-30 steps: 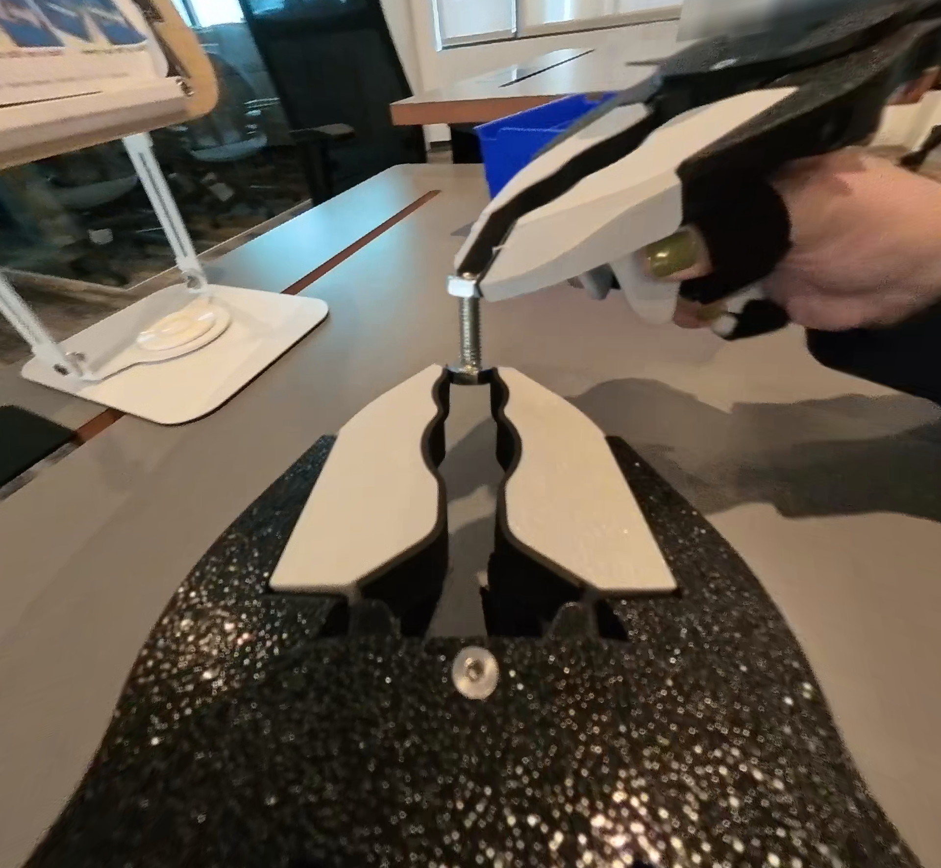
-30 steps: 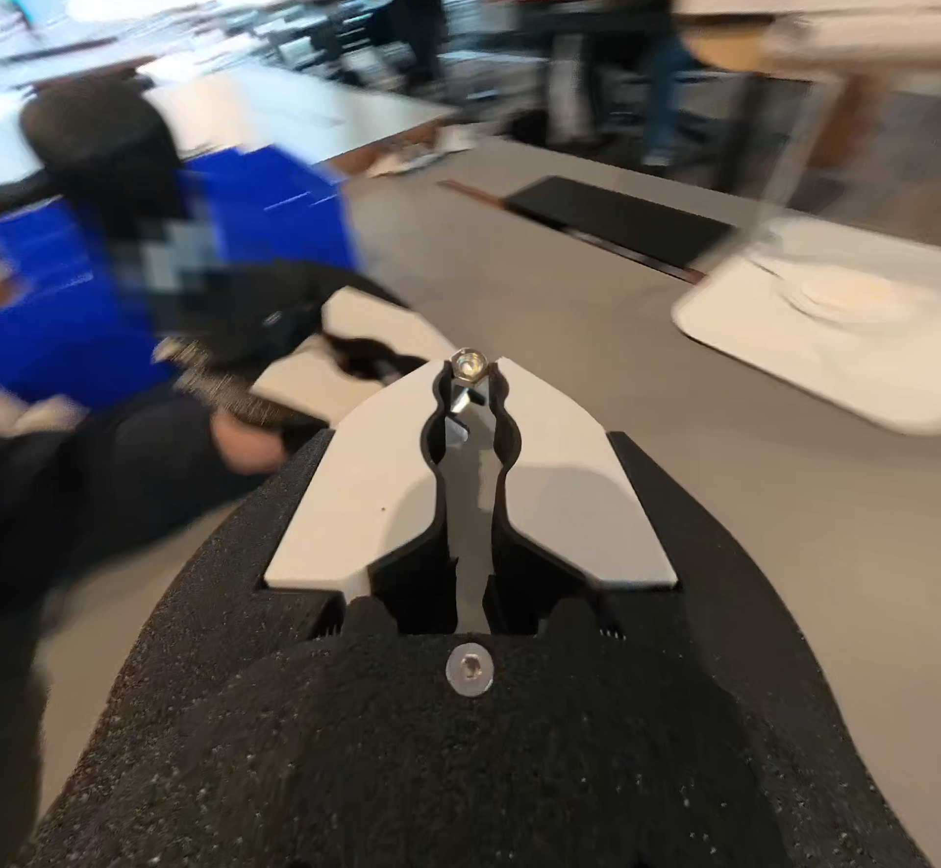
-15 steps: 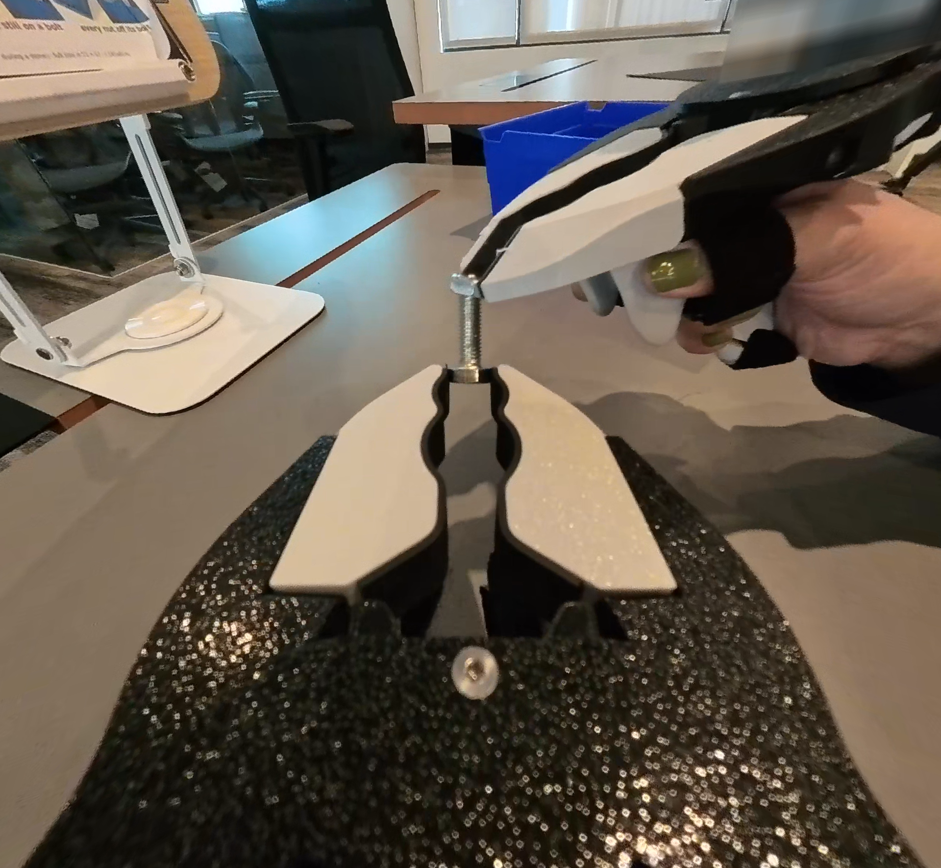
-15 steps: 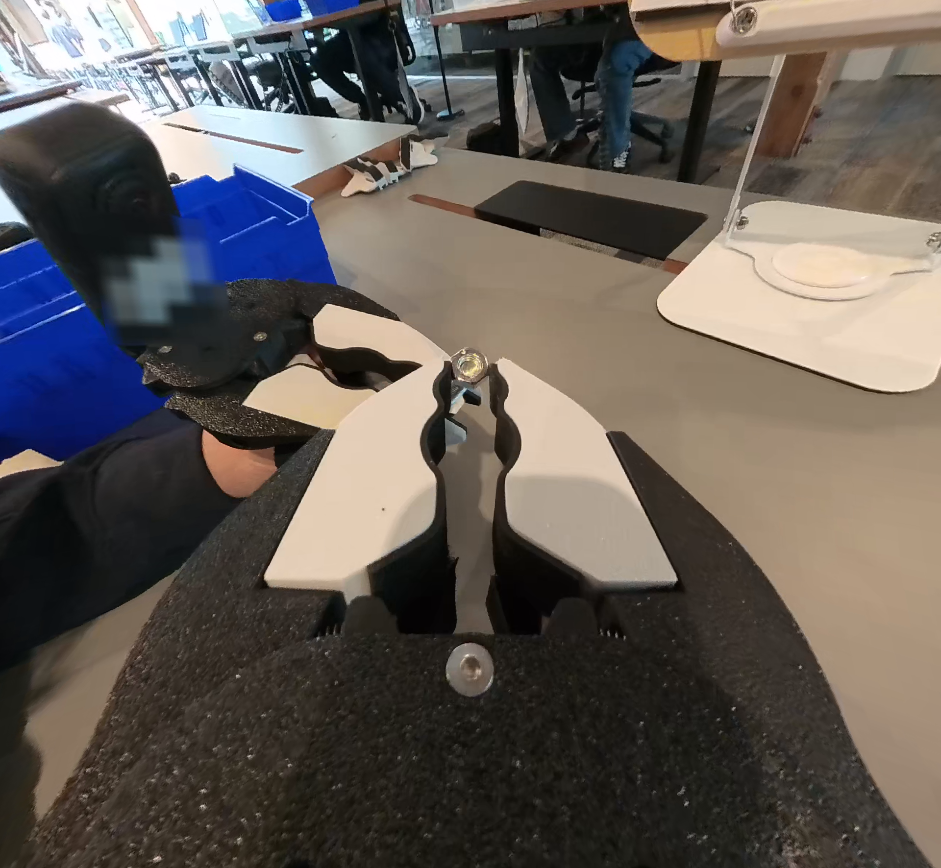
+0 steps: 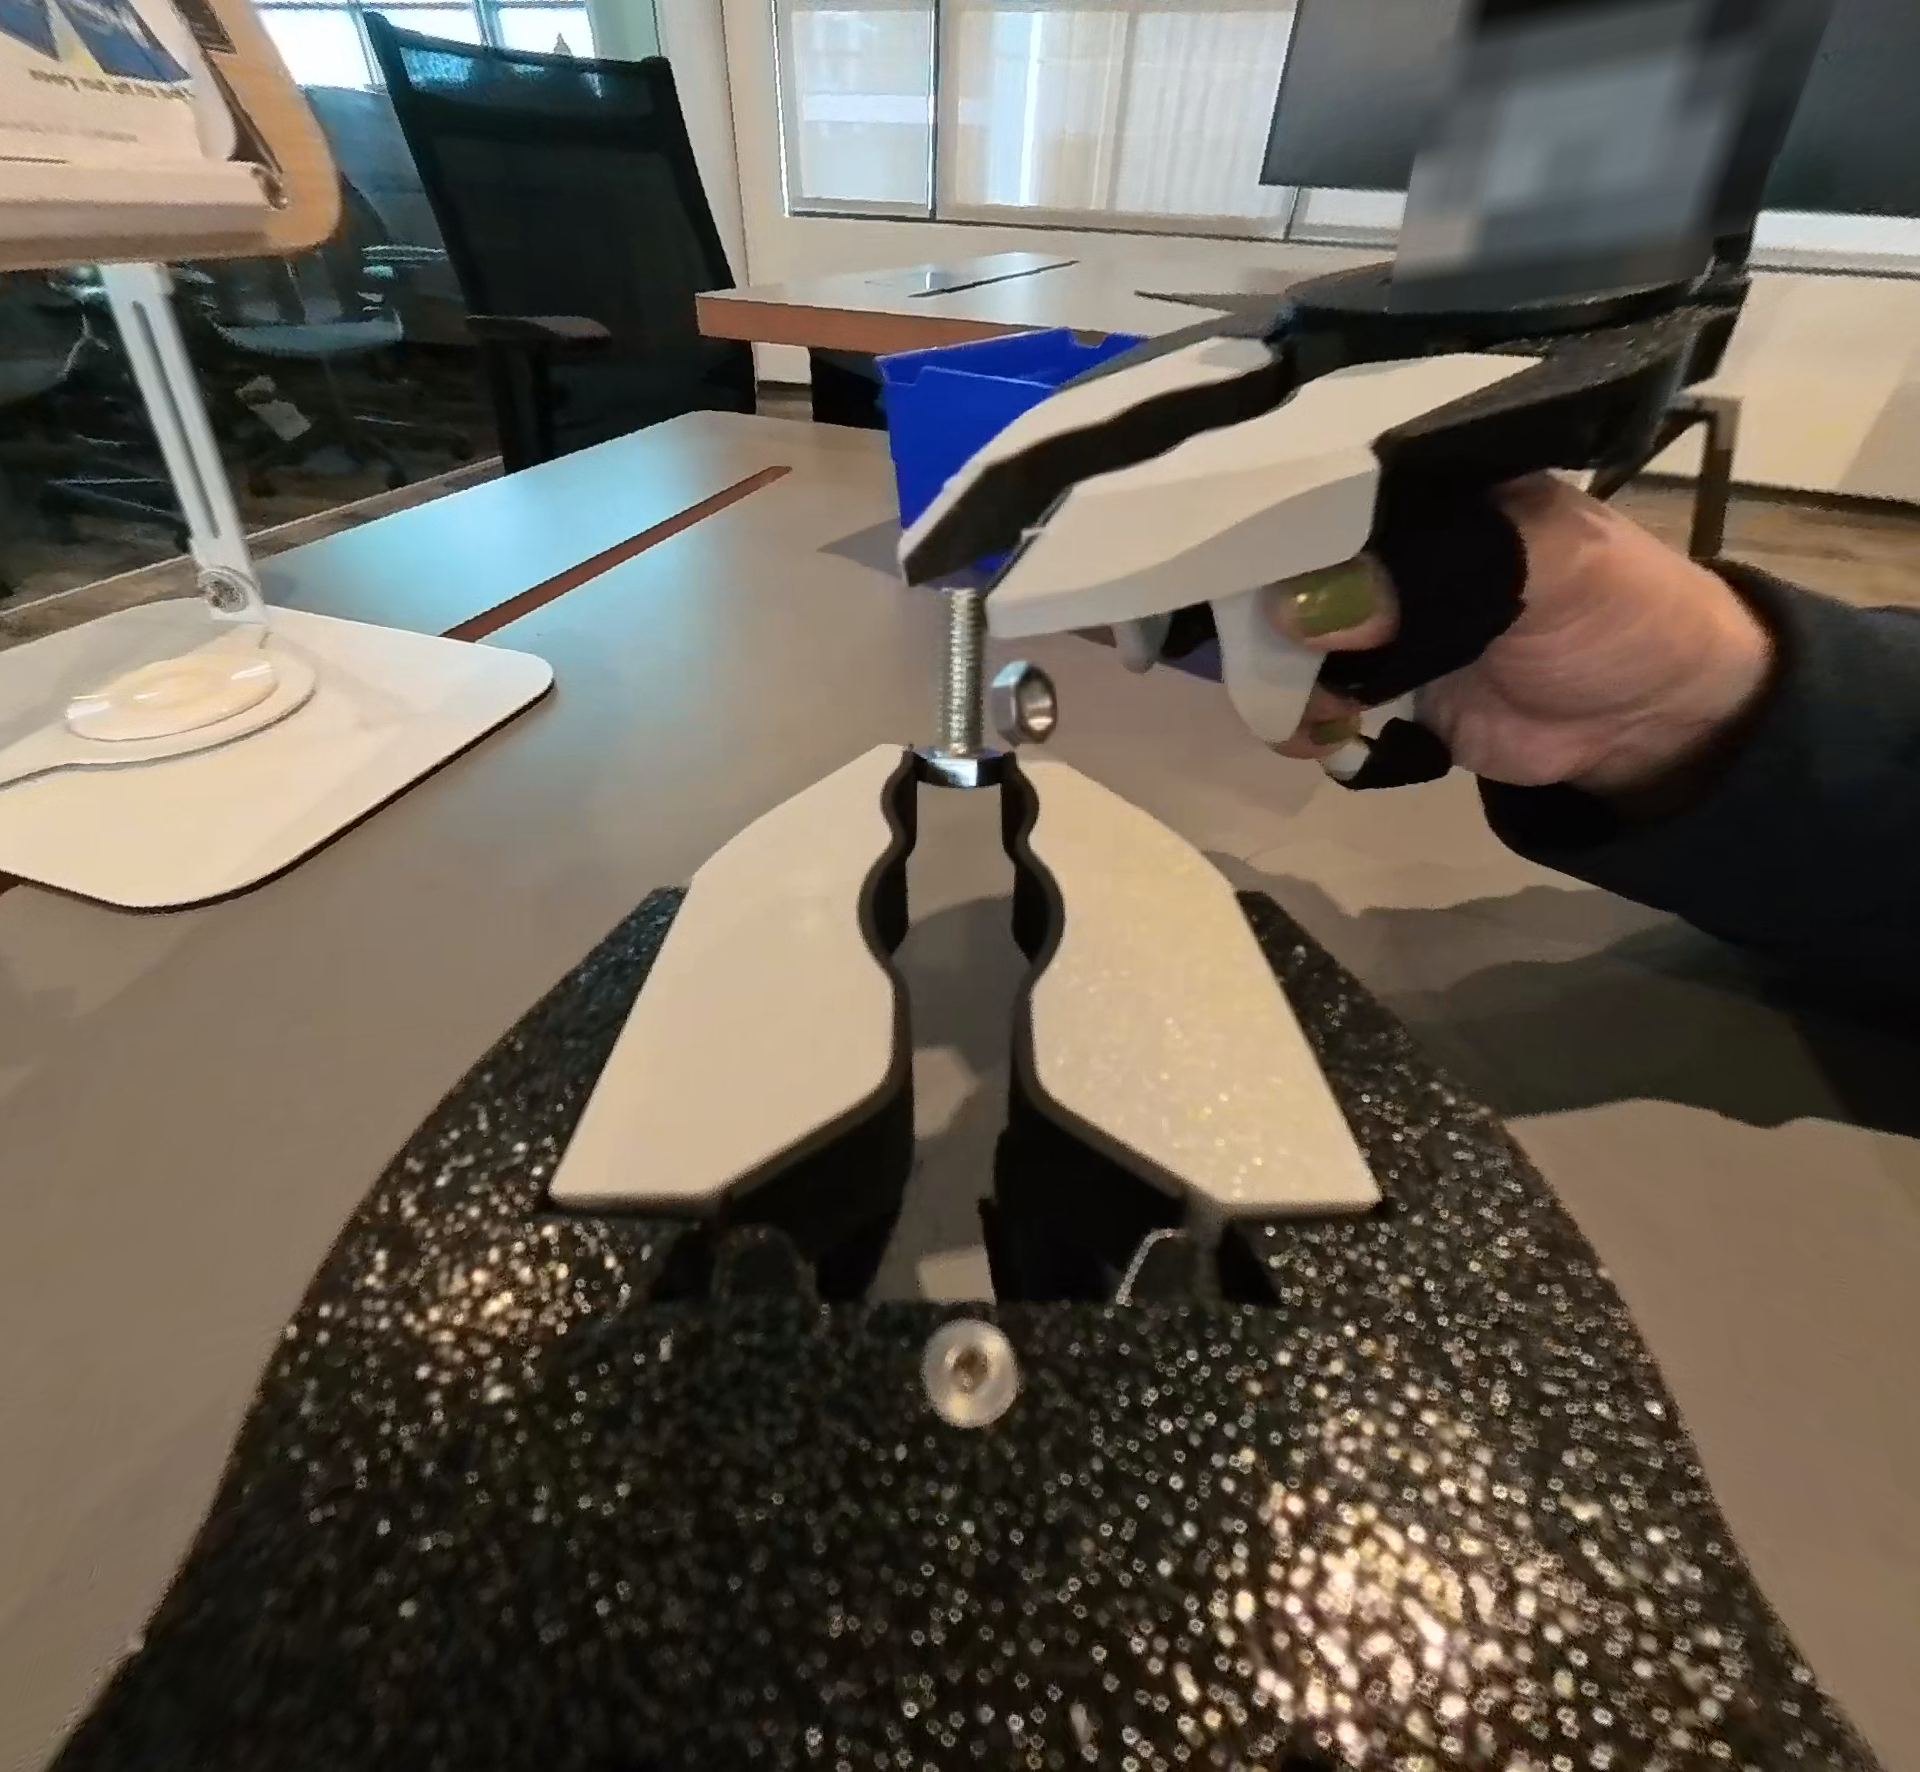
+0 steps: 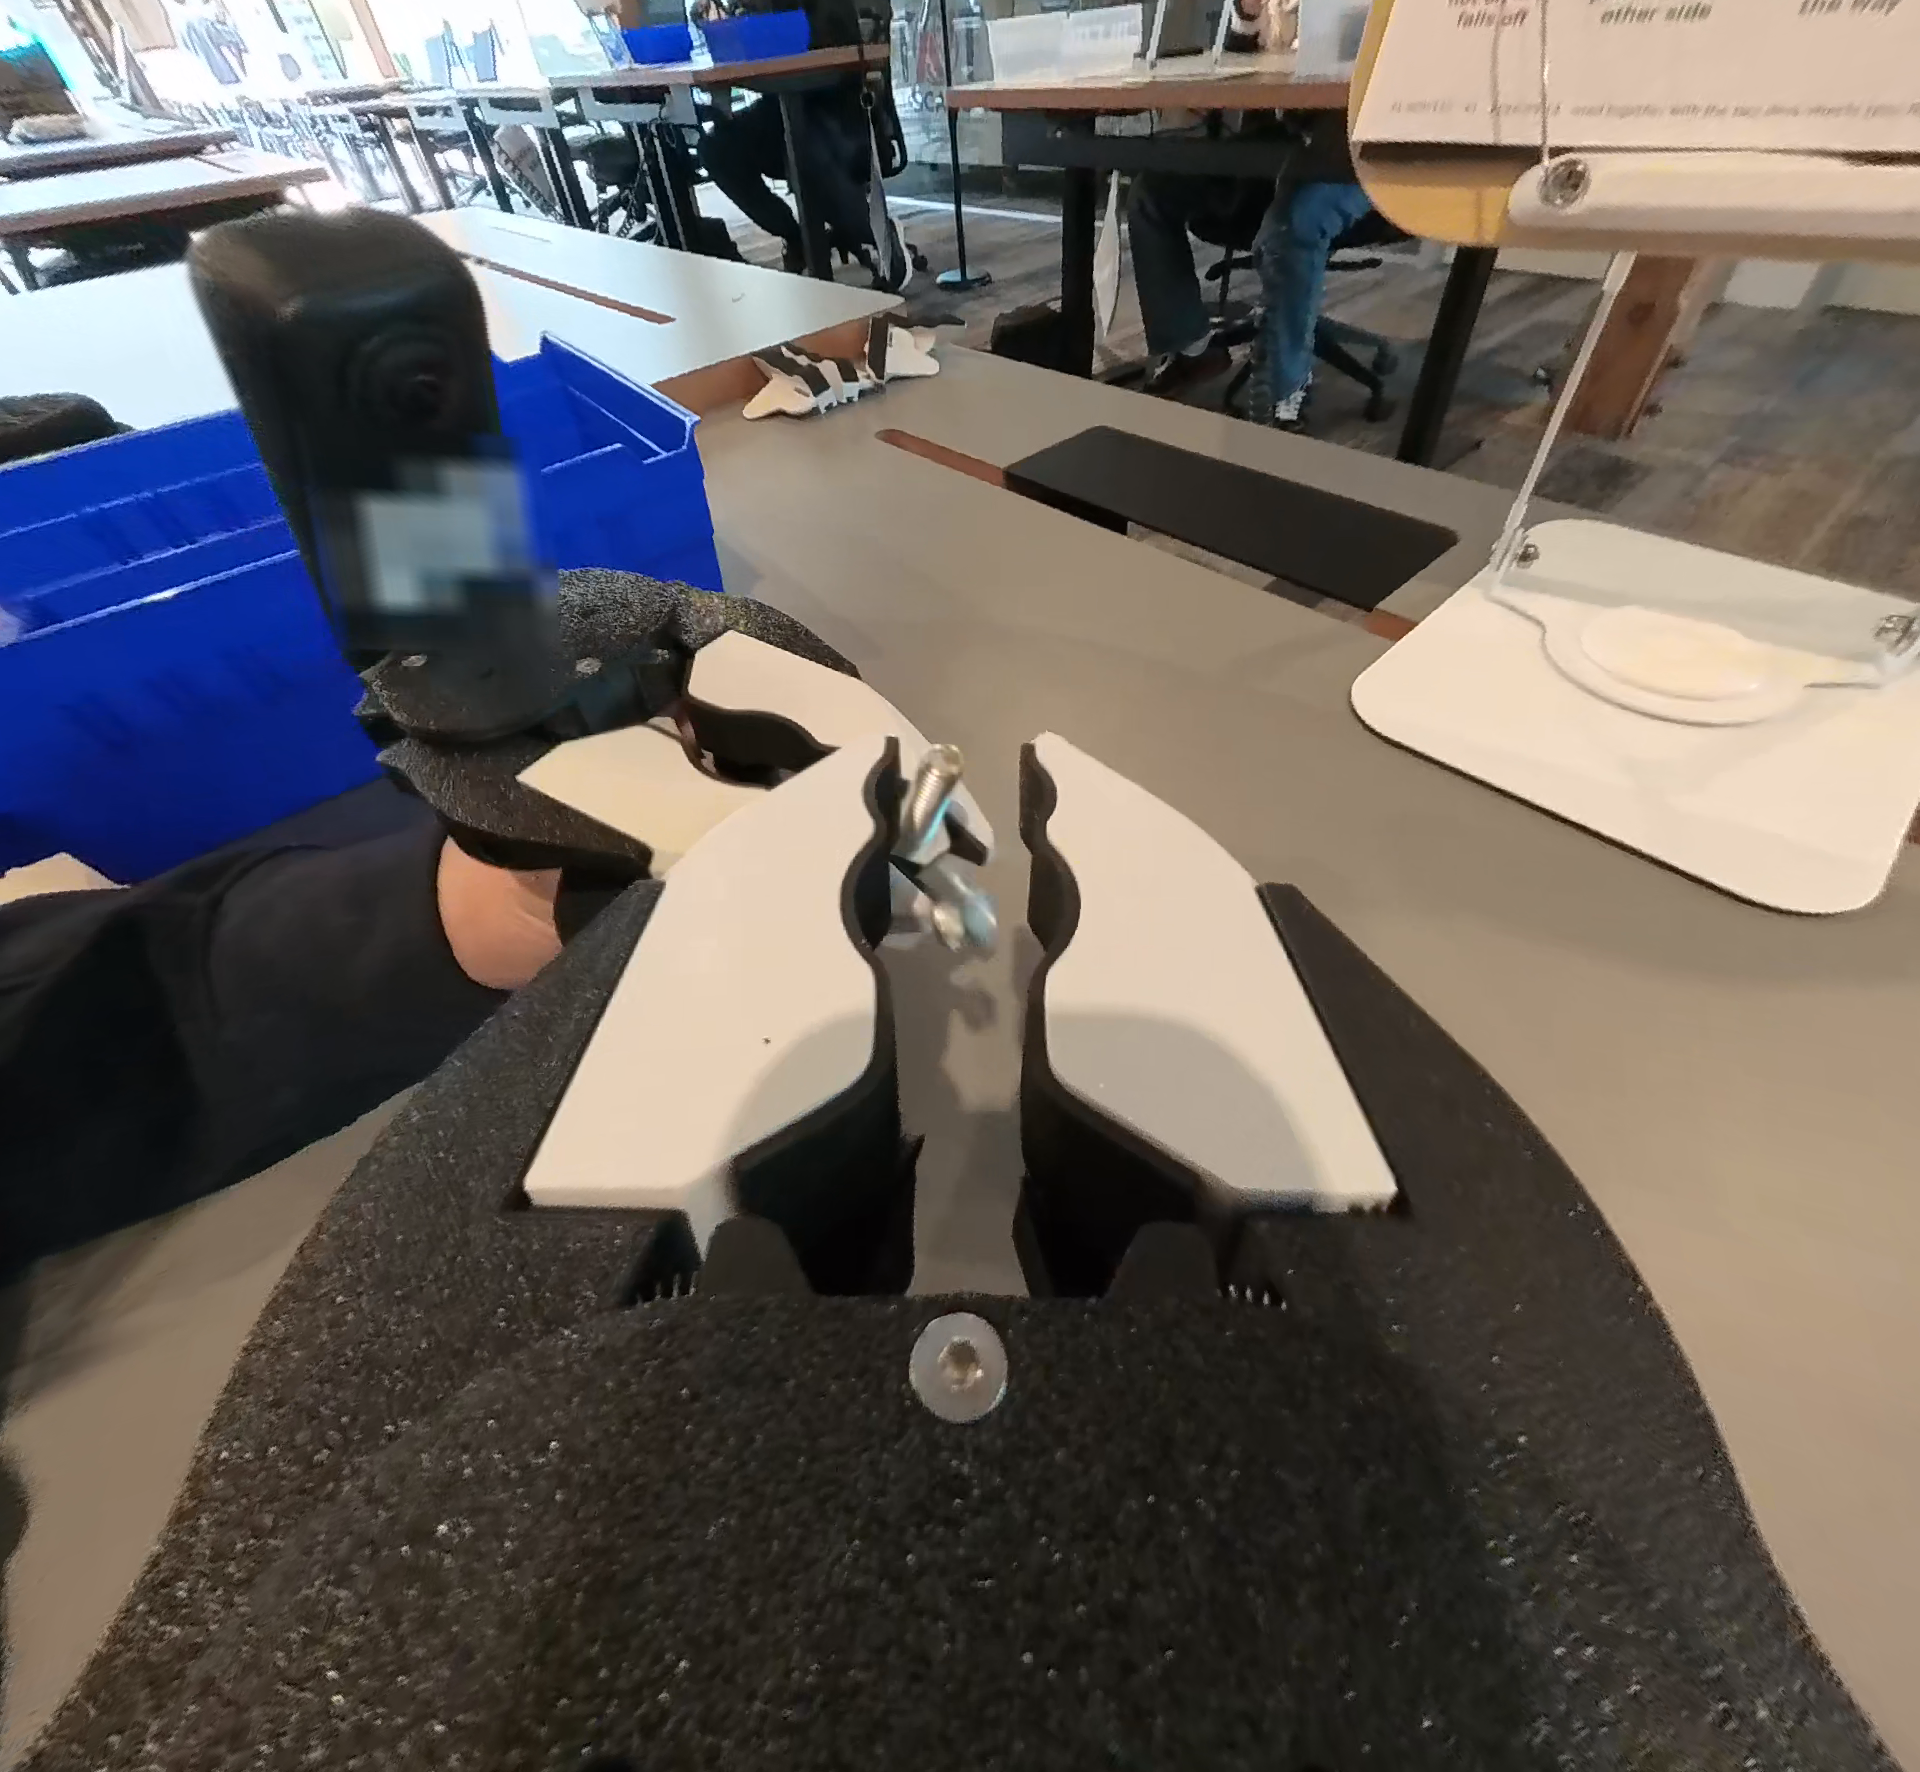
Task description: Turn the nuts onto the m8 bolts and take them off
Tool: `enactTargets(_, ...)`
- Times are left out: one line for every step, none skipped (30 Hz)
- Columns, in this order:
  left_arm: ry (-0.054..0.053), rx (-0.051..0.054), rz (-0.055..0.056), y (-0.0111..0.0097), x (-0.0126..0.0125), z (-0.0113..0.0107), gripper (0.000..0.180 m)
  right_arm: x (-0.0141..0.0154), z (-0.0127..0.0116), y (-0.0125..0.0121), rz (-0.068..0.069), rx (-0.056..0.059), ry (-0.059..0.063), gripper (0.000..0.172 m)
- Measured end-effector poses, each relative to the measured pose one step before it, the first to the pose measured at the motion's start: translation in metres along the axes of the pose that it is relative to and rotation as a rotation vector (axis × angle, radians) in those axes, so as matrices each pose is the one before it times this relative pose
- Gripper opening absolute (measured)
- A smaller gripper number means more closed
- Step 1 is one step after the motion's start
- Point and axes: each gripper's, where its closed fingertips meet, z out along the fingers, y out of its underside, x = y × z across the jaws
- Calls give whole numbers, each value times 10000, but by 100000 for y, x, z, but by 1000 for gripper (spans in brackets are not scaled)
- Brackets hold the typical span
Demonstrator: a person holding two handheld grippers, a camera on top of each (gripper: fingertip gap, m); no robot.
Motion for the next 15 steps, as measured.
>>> enactTargets(56,61,-89,-50,-6,-54,15,51,-58,-22,-17,34,-23,19)
enactTargets(16,36,-73,-38,-49,-49,15,71,-31,22,-5,17,-12,18)
enactTargets(-75,32,-32,-31,-145,-59,15,122,-34,36,-3,13,18,18)
enactTargets(-90,6,-24,-7,-159,-71,15,128,-44,41,-16,18,5,19)
enactTargets(-152,-26,-54,50,-266,-76,15,248,-85,65,-18,0,49,19)
enactTargets(-187,-20,-67,51,-329,-82,15,478,-156,120,-38,-14,142,19)
enactTargets(-168,9,-86,25,-312,-104,15,617,-206,149,-79,20,174,19)
enactTargets(-169,39,-101,-5,-321,-116,15,778,-242,206,-66,72,223,19)
enactTargets(-166,78,-93,-66,-328,-140,15,1040,-262,330,-30,89,373,19)
enactTargets(-118,121,-75,-131,-258,-151,15,1118,-234,315,-61,176,422,21)
enactTargets(-44,144,-64,-183,-152,-142,15,1165,-245,263,-75,246,494,21)
enactTargets(-37,131,-64,-160,-136,-132,15,1196,-254,297,-8,200,560,22)
enactTargets(-89,90,-66,-110,-199,-107,15,676,-197,181,9,138,218,23)
enactTargets(-115,76,-59,-85,-236,-107,15,56,-97,-20,18,109,-176,24)
enactTargets(-107,93,-72,-111,-237,-107,15,-484,-31,-112,-44,77,-491,24)
